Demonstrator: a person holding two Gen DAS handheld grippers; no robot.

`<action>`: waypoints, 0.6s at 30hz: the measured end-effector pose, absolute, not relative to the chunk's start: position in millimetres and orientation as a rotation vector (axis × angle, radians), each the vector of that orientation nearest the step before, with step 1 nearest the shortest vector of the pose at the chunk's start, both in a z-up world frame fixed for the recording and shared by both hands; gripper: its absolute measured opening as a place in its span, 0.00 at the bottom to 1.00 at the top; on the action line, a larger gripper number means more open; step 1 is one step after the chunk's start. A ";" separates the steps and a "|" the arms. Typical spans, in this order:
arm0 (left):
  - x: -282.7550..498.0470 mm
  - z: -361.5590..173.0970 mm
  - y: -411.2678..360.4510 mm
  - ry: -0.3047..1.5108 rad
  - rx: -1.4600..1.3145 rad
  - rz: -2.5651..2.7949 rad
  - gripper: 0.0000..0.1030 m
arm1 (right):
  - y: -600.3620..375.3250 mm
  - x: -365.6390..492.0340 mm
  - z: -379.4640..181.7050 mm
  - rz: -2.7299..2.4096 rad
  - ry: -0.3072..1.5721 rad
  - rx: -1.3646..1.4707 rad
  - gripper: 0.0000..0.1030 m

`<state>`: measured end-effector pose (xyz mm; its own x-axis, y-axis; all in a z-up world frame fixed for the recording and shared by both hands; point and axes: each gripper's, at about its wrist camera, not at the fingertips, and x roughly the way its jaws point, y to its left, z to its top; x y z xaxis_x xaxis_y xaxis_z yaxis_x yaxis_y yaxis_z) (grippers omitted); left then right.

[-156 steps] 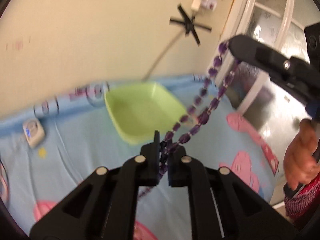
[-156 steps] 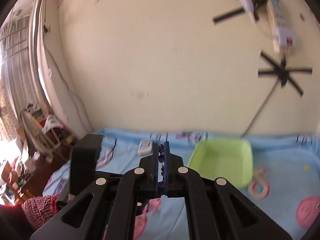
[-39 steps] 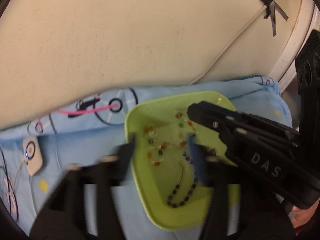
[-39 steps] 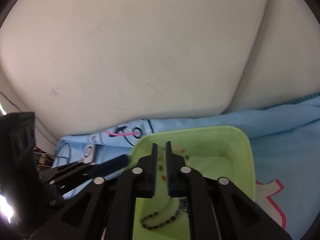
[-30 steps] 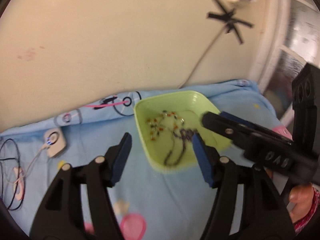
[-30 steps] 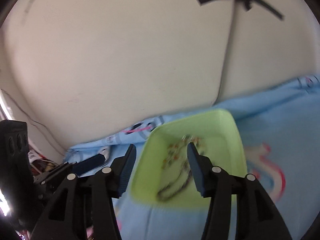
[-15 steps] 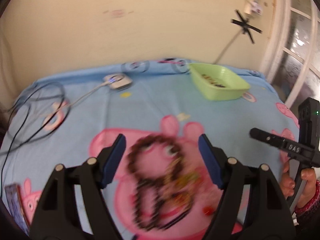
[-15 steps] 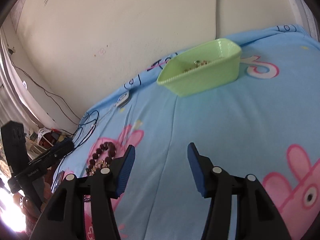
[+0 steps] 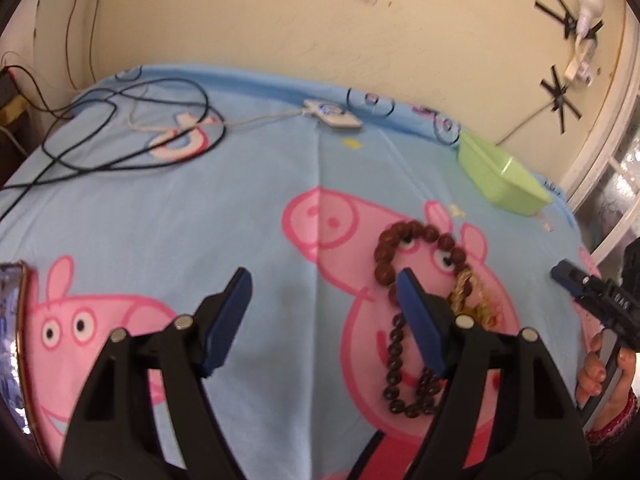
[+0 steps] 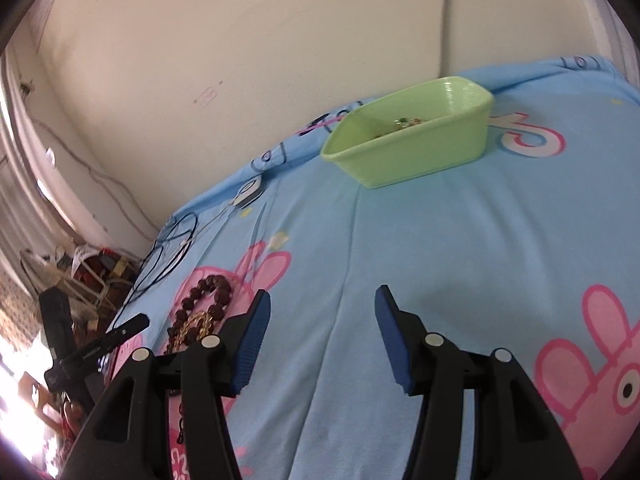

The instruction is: Organize jewelry

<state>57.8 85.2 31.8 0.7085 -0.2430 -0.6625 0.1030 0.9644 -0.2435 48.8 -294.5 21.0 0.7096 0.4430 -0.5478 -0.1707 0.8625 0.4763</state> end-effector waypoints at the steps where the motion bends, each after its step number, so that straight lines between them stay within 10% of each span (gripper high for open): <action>1: 56.6 32.1 84.7 0.752 -0.191 -0.194 0.70 | -293.5 48.8 21.3 0.360 0.707 0.405 0.27; 18: 54.6 35.3 76.4 0.727 -0.166 -0.226 0.70 | -172.3 31.6 20.4 0.621 0.858 -0.082 0.12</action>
